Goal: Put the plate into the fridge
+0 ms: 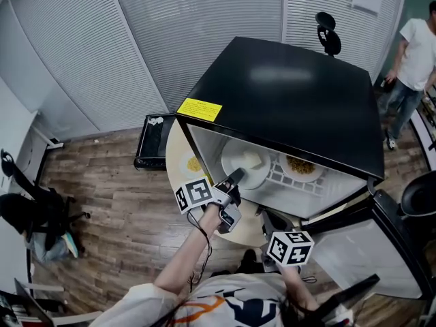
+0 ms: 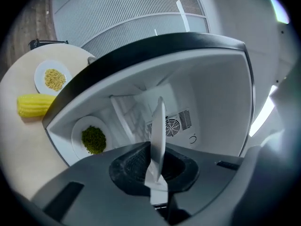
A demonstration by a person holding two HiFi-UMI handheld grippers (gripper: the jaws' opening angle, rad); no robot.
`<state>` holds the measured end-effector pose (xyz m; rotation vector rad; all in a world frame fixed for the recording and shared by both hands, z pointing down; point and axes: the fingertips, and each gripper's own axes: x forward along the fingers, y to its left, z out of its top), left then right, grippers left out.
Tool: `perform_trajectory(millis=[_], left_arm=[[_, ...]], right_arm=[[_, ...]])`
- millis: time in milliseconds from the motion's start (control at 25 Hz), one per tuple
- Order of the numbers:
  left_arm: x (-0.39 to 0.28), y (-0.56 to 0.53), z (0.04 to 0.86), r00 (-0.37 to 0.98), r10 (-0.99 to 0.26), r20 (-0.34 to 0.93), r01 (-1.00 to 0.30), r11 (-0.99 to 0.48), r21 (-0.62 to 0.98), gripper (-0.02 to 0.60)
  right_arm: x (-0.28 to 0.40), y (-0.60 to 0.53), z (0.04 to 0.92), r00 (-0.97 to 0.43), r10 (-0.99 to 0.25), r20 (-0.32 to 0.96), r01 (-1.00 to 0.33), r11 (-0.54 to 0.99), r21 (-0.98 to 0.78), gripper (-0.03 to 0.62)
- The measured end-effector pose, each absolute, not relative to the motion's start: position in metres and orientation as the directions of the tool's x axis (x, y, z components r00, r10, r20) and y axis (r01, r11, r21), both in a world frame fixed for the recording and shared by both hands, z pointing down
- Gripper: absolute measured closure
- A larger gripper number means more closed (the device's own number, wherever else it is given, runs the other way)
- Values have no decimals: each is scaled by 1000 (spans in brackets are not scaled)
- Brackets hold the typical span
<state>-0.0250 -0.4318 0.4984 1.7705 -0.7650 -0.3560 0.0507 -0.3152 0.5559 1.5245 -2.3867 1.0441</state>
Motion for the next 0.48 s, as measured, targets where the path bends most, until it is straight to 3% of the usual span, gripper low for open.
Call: perform_trajectory(millis=[320,480], left_arm=[[-13,-454,499,717,-676,171,-346,-132,929,552],[-12,-463,494,679,-705,204,-426,-153,892,546]], right_arm=[[50,-320,557,-488,-752,443,-834,251,-492,579],[50,-321,558,-489,-750,444,-832,249,-495,579]])
